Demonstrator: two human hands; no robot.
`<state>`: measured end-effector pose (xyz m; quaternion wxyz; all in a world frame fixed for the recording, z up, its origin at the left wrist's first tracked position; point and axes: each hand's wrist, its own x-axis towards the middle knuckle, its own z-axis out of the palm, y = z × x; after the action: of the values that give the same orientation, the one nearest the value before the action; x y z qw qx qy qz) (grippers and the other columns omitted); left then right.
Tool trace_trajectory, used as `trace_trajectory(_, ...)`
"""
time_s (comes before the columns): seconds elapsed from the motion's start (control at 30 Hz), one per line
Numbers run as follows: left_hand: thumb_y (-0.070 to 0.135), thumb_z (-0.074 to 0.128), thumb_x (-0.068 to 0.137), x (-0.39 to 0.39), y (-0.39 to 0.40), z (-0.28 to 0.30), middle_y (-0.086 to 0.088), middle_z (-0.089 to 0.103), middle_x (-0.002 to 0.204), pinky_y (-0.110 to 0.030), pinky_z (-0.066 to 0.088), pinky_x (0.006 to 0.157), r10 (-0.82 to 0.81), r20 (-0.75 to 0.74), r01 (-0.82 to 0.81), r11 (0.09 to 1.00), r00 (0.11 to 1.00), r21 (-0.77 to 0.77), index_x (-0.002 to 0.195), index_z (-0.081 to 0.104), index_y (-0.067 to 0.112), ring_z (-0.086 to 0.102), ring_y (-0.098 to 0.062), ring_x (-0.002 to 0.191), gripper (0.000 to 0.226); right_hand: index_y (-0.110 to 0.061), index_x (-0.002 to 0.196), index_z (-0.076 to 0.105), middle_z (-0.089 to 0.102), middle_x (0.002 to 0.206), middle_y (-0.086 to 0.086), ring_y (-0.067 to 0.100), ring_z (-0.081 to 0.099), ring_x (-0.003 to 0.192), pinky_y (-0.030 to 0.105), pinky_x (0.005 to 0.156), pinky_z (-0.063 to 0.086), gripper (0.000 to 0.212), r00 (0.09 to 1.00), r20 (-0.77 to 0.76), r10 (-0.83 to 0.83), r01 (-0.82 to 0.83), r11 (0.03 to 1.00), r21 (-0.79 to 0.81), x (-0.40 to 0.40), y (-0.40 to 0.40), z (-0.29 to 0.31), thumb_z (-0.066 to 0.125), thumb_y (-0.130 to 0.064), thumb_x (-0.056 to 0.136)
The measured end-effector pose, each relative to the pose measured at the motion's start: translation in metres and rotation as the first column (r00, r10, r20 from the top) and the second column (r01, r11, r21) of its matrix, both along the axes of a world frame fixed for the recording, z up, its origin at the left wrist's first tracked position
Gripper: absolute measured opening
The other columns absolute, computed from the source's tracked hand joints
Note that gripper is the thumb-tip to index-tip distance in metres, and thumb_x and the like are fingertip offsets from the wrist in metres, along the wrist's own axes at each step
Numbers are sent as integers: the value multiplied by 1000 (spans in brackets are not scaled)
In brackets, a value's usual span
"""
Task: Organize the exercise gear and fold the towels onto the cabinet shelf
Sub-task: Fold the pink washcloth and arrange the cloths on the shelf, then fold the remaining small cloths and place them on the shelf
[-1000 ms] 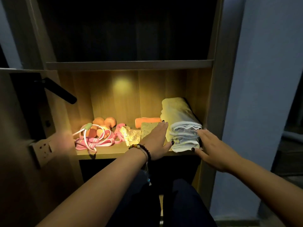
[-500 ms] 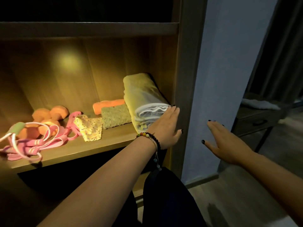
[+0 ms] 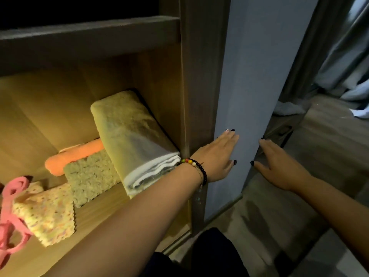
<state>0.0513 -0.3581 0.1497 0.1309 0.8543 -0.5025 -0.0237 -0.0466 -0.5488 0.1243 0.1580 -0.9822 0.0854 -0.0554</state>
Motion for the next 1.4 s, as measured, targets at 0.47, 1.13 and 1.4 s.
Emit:
trace_trajectory(0.47, 25, 43, 99, 39, -50, 159, -10, -4, 162, -30, 2, 120, -248, -59, 252, 965, 967, 70, 153, -1, 6, -6, -18, 149, 72, -10, 151, 19, 23, 158, 8, 20, 20, 146, 33, 116, 19, 66, 940, -156, -302, 315, 947, 66, 1, -6, 155, 45, -41, 98)
trace_trajectory(1.13, 25, 44, 99, 57, -259, 152, 1, -7, 162, -20, 4, 113, -66, -395, 101, 992, 916, 69, 154, -3, 17, -4, -10, 148, 73, -13, 153, 11, 13, 160, 6, 23, 15, 147, 39, 118, 21, 75, 886, -310, -345, 376, 926, 43, 33, -221, 194, 50, -41, 96)
trace_trajectory(1.4, 20, 46, 99, 79, -365, 120, 3, -3, 162, -17, 3, 110, 29, -484, 6, 998, 875, 69, 154, 1, 16, -2, -10, 148, 72, -18, 153, 8, 10, 161, 5, 25, 15, 146, 40, 116, 22, 76, 855, -405, -324, 382, 922, 68, 56, -322, 169, 51, -41, 95)
